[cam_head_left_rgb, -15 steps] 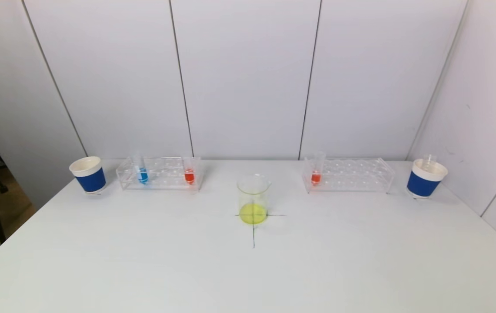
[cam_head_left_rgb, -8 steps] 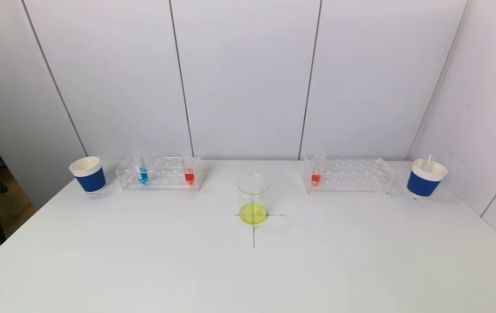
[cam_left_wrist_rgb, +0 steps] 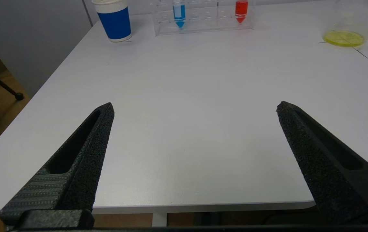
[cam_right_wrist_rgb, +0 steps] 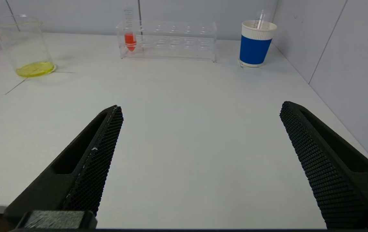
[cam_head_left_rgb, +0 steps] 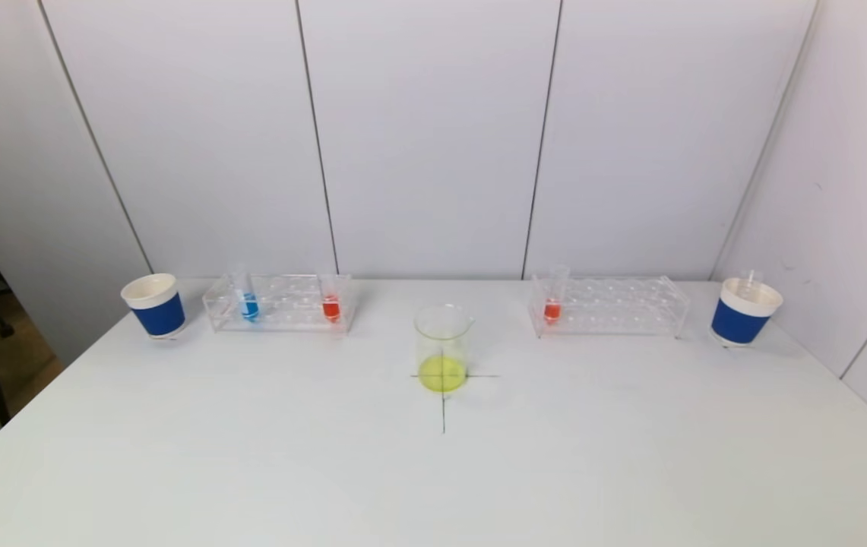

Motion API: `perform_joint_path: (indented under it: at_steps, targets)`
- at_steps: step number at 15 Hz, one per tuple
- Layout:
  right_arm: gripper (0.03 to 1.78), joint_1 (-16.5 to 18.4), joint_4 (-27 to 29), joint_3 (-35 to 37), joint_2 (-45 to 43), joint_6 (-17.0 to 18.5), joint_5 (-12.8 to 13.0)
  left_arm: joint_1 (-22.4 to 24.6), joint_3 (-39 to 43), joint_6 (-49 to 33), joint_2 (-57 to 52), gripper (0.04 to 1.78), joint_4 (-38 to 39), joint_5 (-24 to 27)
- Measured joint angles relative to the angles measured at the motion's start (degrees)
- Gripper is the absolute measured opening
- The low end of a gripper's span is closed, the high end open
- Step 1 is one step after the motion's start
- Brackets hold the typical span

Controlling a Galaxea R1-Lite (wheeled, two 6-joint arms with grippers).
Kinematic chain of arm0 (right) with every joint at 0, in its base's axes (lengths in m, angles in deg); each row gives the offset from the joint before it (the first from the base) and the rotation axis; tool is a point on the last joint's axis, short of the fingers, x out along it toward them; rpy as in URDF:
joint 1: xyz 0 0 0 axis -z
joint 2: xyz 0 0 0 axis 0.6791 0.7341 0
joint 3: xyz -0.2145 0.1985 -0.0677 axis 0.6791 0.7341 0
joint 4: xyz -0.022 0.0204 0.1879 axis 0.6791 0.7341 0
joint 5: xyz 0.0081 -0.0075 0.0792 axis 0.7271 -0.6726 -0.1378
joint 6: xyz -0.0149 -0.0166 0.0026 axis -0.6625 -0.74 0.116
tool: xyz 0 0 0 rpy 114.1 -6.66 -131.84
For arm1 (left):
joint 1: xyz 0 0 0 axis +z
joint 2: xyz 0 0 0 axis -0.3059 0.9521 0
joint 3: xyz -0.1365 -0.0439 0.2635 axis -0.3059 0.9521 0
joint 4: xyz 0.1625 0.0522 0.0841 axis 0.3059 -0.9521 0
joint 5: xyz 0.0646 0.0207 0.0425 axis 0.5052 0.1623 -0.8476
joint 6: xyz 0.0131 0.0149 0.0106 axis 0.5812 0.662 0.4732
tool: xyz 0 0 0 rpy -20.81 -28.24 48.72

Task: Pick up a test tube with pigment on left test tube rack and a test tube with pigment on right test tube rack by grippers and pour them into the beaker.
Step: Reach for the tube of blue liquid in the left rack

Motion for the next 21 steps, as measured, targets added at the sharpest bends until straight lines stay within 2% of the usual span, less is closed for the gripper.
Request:
perform_joint_path:
  at_steps: [16, 21]
  targets:
    - [1.77, 0.0, 0.0, 0.0, 0.0, 0.0, 0.0, 0.0, -0.6, 0.9, 0.0, 1.76, -0.9, -0.6]
    - [1.77, 0.0, 0.0, 0.0, 0.0, 0.0, 0.0, 0.0, -12.2, 2.0, 5.4, 1.76, -3.8, -0.6]
